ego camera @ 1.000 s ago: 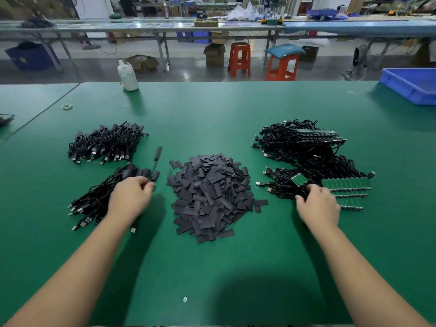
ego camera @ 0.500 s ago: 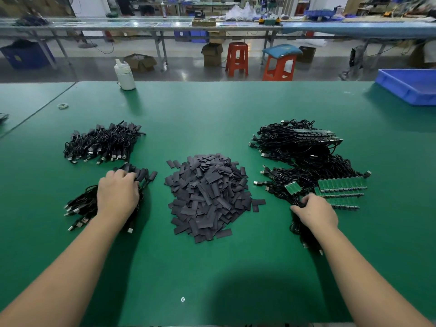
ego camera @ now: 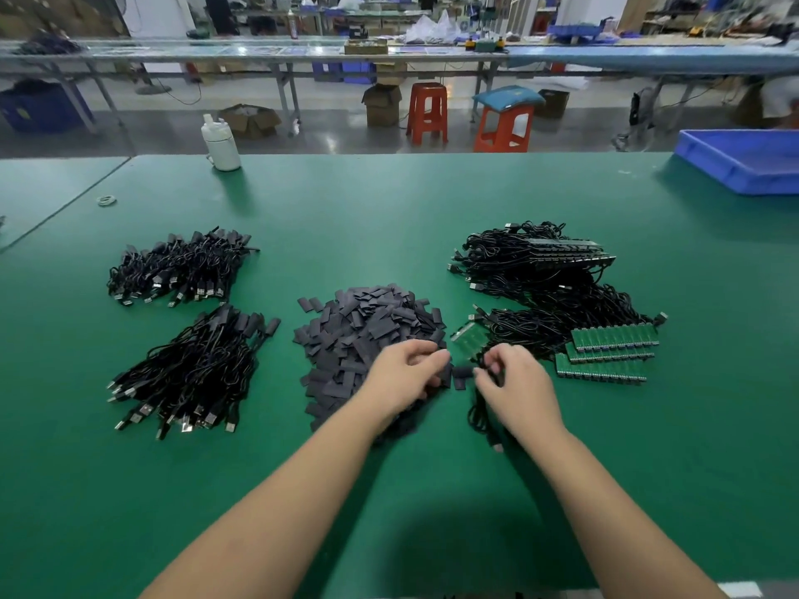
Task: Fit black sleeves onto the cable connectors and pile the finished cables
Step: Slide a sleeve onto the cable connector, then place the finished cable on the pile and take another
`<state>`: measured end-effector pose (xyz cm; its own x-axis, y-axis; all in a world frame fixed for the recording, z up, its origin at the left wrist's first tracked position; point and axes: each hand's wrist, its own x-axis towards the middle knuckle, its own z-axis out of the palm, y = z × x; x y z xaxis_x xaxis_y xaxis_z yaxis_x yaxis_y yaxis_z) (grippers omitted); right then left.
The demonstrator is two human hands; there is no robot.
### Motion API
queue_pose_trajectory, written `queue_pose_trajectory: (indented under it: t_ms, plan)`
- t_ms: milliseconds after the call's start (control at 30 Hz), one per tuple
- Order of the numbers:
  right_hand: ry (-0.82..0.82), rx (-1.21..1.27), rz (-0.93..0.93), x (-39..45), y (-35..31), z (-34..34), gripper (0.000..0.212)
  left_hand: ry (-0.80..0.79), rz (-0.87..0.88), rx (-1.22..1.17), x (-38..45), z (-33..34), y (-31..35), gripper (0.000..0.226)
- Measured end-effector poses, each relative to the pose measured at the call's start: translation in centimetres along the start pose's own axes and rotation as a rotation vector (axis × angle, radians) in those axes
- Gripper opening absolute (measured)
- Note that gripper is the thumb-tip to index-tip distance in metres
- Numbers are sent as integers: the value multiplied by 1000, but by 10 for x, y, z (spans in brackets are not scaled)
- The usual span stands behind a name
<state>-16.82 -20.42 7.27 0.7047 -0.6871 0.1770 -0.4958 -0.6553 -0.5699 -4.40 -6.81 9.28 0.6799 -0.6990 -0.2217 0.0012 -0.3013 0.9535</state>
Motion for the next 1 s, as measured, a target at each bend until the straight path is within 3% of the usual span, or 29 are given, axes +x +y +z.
queue_pose_trajectory:
  t_ms: [200, 300, 433, 567, 767, 1000]
  plan:
    - [-89, -39, -108, -16, -16, 2, 14, 135, 10, -69, 2, 23, 3, 33]
    - [-13, 43, -92, -17, -15, -6, 21, 24, 18, -41, -2, 19, 1, 15]
    - [-27, 295, -108, -9, -25, -16, 30, -110, 37, -51, -6, 20, 3, 14]
    - [-45, 346, -25, -3, -31, -18, 14, 25, 38, -68, -7, 21, 6, 8]
    - [-102, 243, -50, -3, -33, -20, 21, 107, 43, -90, -6, 19, 6, 13]
    - [68, 203, -22, -7, -40, -13, 20, 206, 90, 48, -10, 19, 7, 16]
